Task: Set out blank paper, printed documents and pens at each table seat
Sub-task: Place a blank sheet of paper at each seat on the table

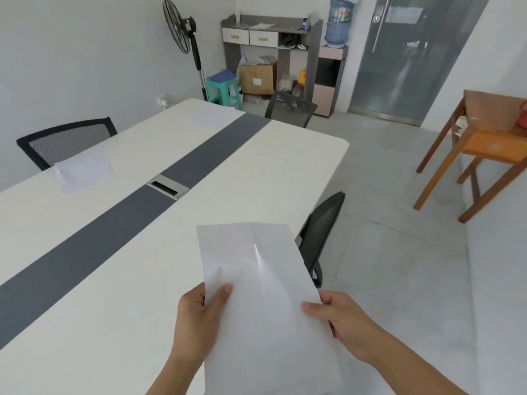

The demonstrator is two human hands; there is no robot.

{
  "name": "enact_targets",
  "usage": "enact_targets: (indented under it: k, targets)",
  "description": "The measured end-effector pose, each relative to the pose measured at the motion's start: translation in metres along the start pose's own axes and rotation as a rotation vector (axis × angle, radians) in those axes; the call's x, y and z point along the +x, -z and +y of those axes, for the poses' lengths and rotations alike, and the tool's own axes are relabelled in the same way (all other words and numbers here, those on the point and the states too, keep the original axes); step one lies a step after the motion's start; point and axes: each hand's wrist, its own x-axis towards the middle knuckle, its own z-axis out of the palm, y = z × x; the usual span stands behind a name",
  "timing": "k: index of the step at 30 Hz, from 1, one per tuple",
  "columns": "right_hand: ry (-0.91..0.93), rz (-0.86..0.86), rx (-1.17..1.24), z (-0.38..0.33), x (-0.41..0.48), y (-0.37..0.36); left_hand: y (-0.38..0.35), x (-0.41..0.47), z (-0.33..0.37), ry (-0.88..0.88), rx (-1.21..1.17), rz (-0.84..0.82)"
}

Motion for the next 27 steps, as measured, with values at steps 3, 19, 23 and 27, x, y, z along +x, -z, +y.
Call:
enact_targets:
  k: [3,19,23,27]
  targets:
    - [0.063,0.050,-0.206,-0.025,0.045,0.011,-0.011,0.029,-0.001,0.037,-0.001,0.061]
    - [0.326,0.136,-0.826,-0.183,0.407,0.121,-0.100,0.145,0.032,0.289,0.117,0.377]
    - [0.270,0.137,-0.978,-0.172,0.462,0.127,-0.123,0.134,0.032,0.384,0.091,0.410]
    - [0.155,0.128,-1.128,-0.159,0.491,0.134,-0.131,0.118,0.031,0.455,0.086,0.446]
